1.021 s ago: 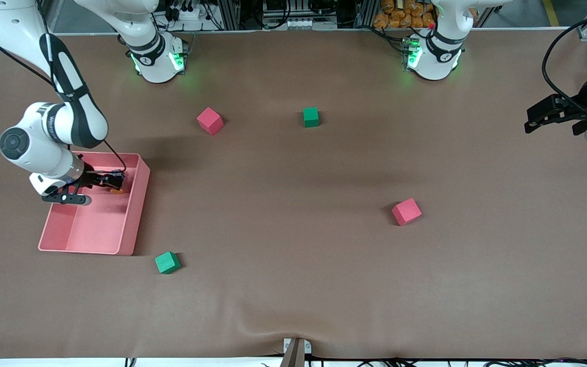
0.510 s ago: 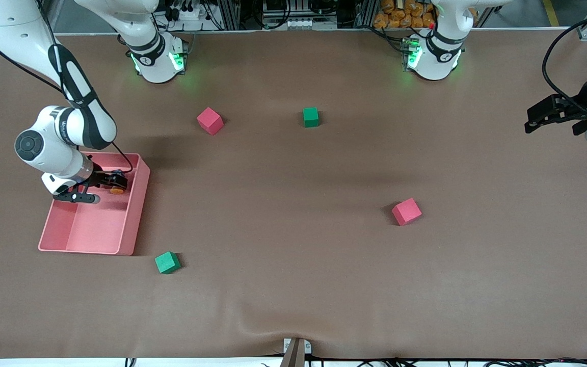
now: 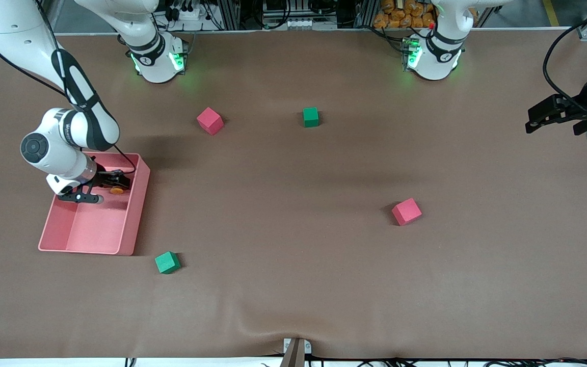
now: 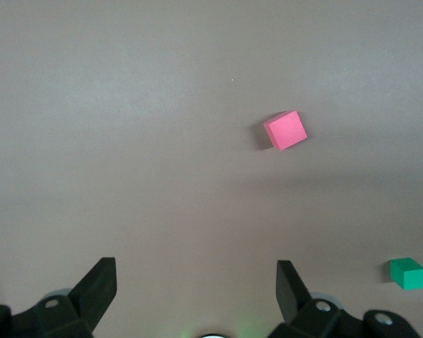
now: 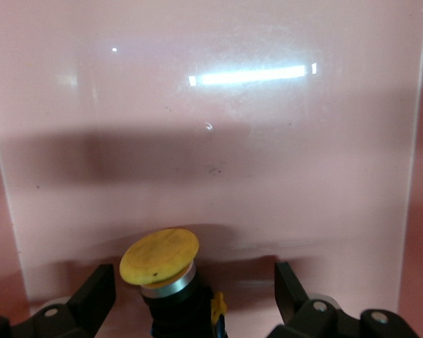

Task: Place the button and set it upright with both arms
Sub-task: 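Close the right gripper on the black base of the yellow button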

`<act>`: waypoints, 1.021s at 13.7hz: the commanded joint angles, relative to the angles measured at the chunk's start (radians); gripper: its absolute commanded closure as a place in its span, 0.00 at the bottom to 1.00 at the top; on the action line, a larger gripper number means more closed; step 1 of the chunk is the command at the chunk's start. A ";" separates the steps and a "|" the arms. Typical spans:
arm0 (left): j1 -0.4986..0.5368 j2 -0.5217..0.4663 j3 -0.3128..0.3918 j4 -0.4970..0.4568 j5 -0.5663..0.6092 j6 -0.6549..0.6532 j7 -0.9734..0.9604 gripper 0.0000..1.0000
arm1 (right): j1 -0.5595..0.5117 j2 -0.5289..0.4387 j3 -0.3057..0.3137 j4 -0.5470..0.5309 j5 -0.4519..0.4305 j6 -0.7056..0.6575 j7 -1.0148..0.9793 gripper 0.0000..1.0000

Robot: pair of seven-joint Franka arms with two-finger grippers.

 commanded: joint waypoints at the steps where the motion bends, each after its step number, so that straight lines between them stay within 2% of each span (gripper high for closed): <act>1: 0.003 0.005 0.003 0.022 -0.016 -0.021 0.017 0.00 | -0.029 -0.005 0.011 -0.015 -0.014 0.033 -0.013 0.00; 14: 0.005 0.005 0.003 0.021 -0.018 -0.021 0.018 0.00 | -0.044 -0.008 0.014 -0.057 -0.012 0.053 -0.065 0.00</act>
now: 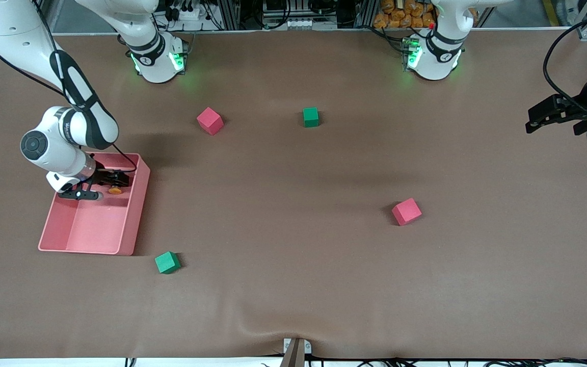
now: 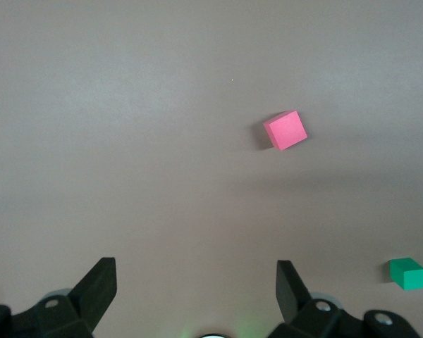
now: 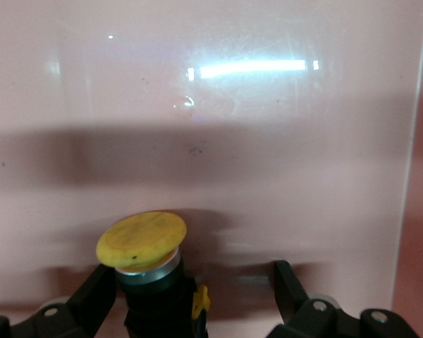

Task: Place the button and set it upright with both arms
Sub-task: 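Close the right gripper on the black base of the yellow button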

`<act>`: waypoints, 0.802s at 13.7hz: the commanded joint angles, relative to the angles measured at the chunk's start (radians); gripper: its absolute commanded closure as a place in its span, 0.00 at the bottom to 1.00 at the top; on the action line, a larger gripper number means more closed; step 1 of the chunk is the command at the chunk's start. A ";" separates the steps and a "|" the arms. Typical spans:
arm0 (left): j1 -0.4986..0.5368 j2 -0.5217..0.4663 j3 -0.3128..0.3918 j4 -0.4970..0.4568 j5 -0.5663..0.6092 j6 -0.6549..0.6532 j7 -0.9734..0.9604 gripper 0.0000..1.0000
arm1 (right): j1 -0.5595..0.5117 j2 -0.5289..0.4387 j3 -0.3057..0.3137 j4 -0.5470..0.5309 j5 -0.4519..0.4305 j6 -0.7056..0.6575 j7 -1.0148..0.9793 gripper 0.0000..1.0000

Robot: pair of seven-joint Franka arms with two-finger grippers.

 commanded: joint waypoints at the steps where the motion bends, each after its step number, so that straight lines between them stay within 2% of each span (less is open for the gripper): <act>1: 0.005 0.005 0.003 0.021 -0.018 -0.021 0.018 0.00 | -0.014 -0.011 0.010 -0.031 -0.012 0.022 -0.015 0.00; 8: 0.005 0.005 0.003 0.021 -0.018 -0.021 0.018 0.00 | -0.013 -0.011 0.010 -0.041 -0.012 0.020 -0.015 0.00; 9: 0.006 0.005 0.003 0.021 -0.018 -0.021 0.018 0.00 | -0.013 -0.011 0.010 -0.041 -0.012 0.020 -0.015 0.07; 10: 0.006 0.005 0.003 0.021 -0.018 -0.021 0.018 0.00 | -0.011 -0.011 0.010 -0.041 -0.012 0.020 -0.015 0.38; 11: 0.005 0.005 0.003 0.021 -0.018 -0.021 0.018 0.00 | -0.011 -0.011 0.010 -0.041 -0.012 0.020 -0.015 0.59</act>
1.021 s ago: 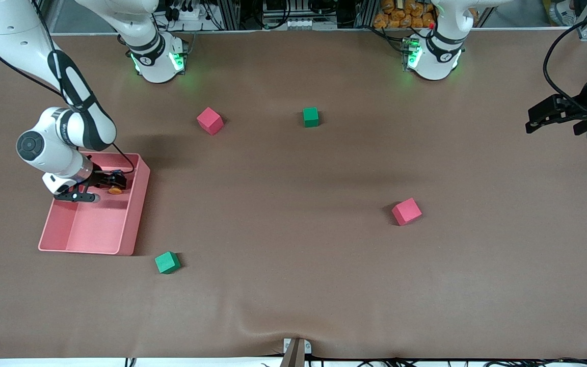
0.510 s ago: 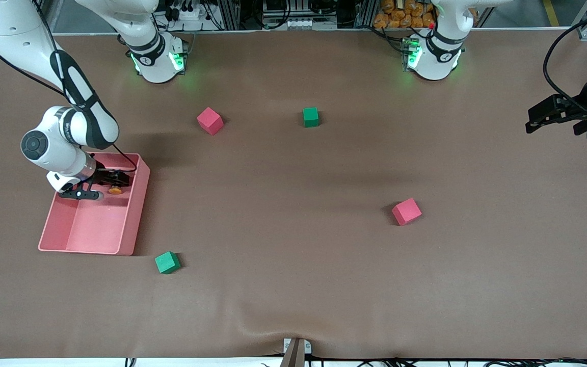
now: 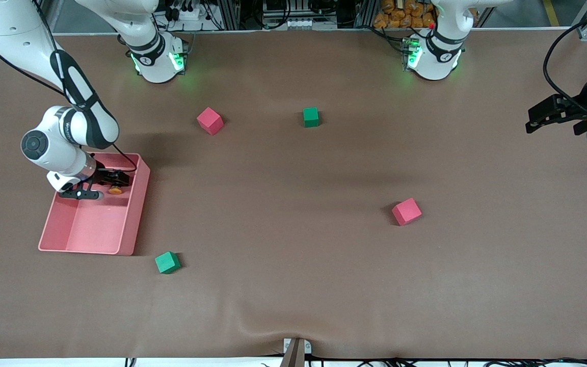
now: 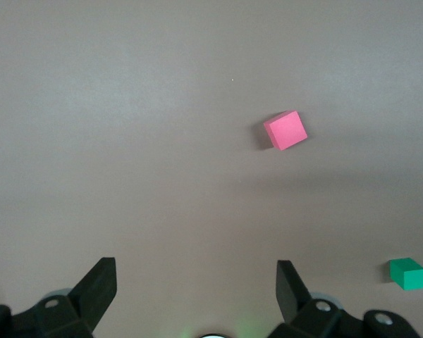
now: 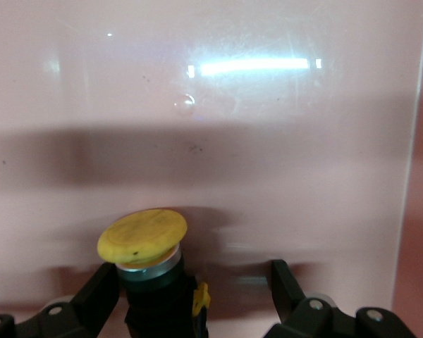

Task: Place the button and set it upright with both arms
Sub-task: 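Close the right gripper on the black base of the yellow button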

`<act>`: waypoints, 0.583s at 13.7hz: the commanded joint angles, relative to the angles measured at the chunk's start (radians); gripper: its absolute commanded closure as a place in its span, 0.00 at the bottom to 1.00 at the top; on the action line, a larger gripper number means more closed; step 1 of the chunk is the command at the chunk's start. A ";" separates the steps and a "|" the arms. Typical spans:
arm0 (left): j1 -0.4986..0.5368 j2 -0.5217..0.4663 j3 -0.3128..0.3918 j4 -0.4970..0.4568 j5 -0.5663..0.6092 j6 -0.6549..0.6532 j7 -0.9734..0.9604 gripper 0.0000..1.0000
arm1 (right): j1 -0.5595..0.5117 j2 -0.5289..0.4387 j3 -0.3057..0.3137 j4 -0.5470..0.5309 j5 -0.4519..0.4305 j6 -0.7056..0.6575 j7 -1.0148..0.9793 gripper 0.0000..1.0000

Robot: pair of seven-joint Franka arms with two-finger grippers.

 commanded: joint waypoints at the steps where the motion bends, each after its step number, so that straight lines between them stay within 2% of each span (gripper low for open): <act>1: 0.004 0.005 0.002 0.021 -0.018 -0.021 0.018 0.00 | -0.011 -0.008 0.010 -0.037 -0.012 0.018 -0.013 0.70; 5: 0.004 0.005 0.002 0.021 -0.018 -0.021 0.020 0.00 | -0.010 -0.008 0.010 -0.036 -0.012 0.018 -0.013 0.81; 6: 0.004 0.005 0.002 0.021 -0.018 -0.021 0.018 0.00 | -0.010 -0.008 0.010 -0.034 -0.012 0.018 -0.013 0.86; 7: 0.006 0.005 0.002 0.021 -0.018 -0.021 0.020 0.00 | -0.008 -0.008 0.010 -0.034 -0.012 0.018 -0.015 0.96; 8: 0.006 0.005 0.002 0.021 -0.018 -0.021 0.020 0.00 | -0.008 -0.010 0.010 -0.033 -0.012 0.018 -0.015 1.00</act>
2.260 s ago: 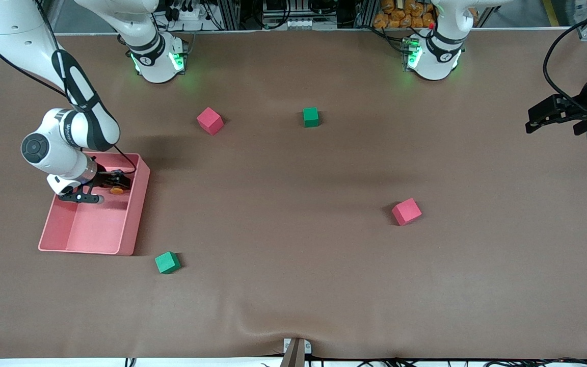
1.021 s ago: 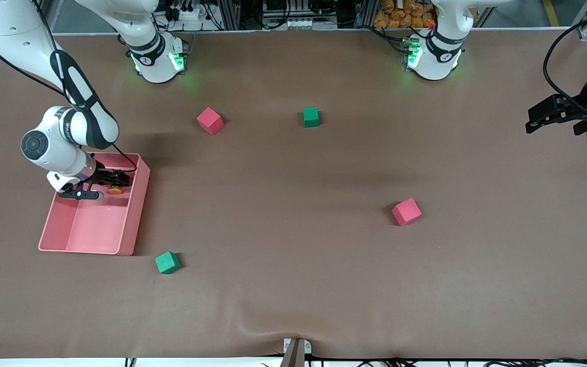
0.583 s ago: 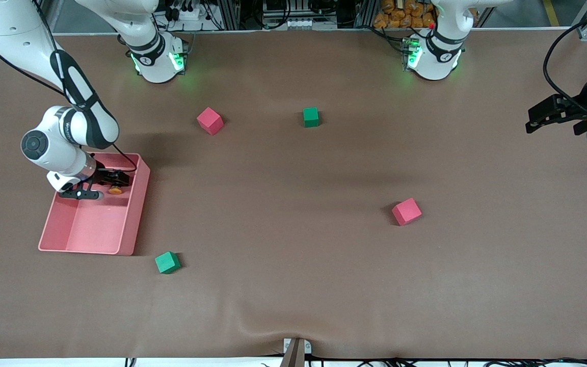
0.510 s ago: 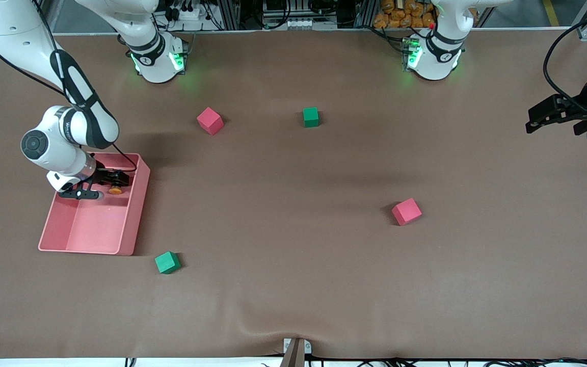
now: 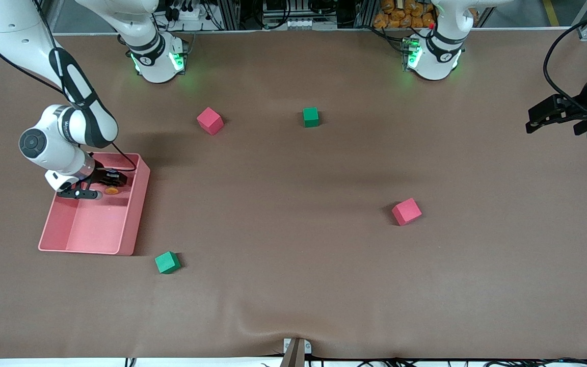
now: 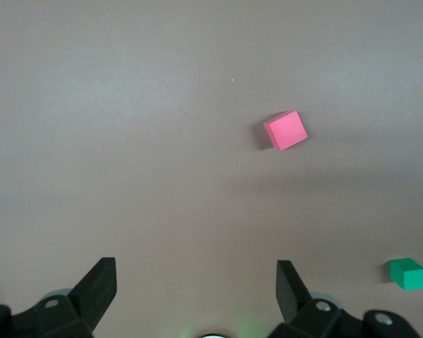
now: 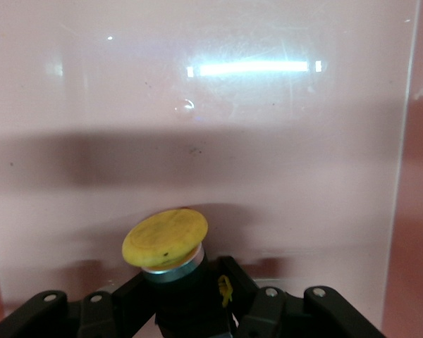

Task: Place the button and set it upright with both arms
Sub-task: 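Close the right gripper on the black base of the yellow button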

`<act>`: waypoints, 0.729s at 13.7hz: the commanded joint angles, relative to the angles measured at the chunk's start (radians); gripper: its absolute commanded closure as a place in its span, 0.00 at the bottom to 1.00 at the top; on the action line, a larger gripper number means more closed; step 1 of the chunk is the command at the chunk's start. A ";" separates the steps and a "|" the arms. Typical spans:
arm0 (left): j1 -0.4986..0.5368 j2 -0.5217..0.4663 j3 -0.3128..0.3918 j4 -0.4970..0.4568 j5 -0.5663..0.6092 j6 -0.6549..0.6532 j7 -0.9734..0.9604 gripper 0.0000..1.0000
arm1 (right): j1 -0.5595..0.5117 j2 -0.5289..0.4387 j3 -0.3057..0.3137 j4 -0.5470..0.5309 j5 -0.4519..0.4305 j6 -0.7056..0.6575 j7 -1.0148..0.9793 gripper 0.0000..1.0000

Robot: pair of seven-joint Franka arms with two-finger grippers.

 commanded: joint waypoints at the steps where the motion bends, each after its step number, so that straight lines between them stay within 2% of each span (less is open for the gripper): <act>1: 0.006 0.005 0.002 0.021 -0.018 -0.021 0.018 0.00 | -0.008 -0.002 0.012 -0.027 -0.012 0.019 -0.013 1.00; 10: 0.006 0.005 0.002 0.021 -0.018 -0.021 0.020 0.00 | -0.011 -0.048 0.011 0.030 -0.012 0.011 -0.024 1.00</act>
